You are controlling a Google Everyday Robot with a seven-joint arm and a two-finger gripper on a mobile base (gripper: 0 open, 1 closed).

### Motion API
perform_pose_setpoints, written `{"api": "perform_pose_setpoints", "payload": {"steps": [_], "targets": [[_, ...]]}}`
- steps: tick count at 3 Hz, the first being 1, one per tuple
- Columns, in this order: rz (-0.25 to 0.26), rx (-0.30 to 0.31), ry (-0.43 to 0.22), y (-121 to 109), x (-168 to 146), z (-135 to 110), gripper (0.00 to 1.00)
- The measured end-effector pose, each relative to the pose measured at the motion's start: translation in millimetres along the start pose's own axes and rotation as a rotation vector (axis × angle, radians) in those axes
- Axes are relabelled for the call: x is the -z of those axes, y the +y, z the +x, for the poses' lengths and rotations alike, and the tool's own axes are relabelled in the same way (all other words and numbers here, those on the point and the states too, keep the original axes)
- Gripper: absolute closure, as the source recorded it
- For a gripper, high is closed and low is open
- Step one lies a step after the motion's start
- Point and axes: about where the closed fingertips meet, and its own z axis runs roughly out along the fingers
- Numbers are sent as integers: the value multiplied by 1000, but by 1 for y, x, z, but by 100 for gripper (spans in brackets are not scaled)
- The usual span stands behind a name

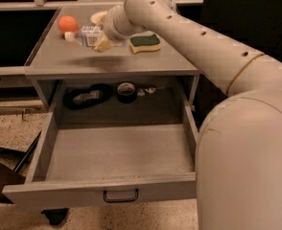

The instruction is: Pick blue plastic bottle from top drawer and place on counter

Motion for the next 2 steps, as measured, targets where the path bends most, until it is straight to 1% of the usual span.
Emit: {"api": "perform_pose_setpoints", "payload": {"steps": [1,2], "targets": [[-50,-42,-25,12,-15,6,100],[-79,-55,-45,5,-12,-4,100]]}}
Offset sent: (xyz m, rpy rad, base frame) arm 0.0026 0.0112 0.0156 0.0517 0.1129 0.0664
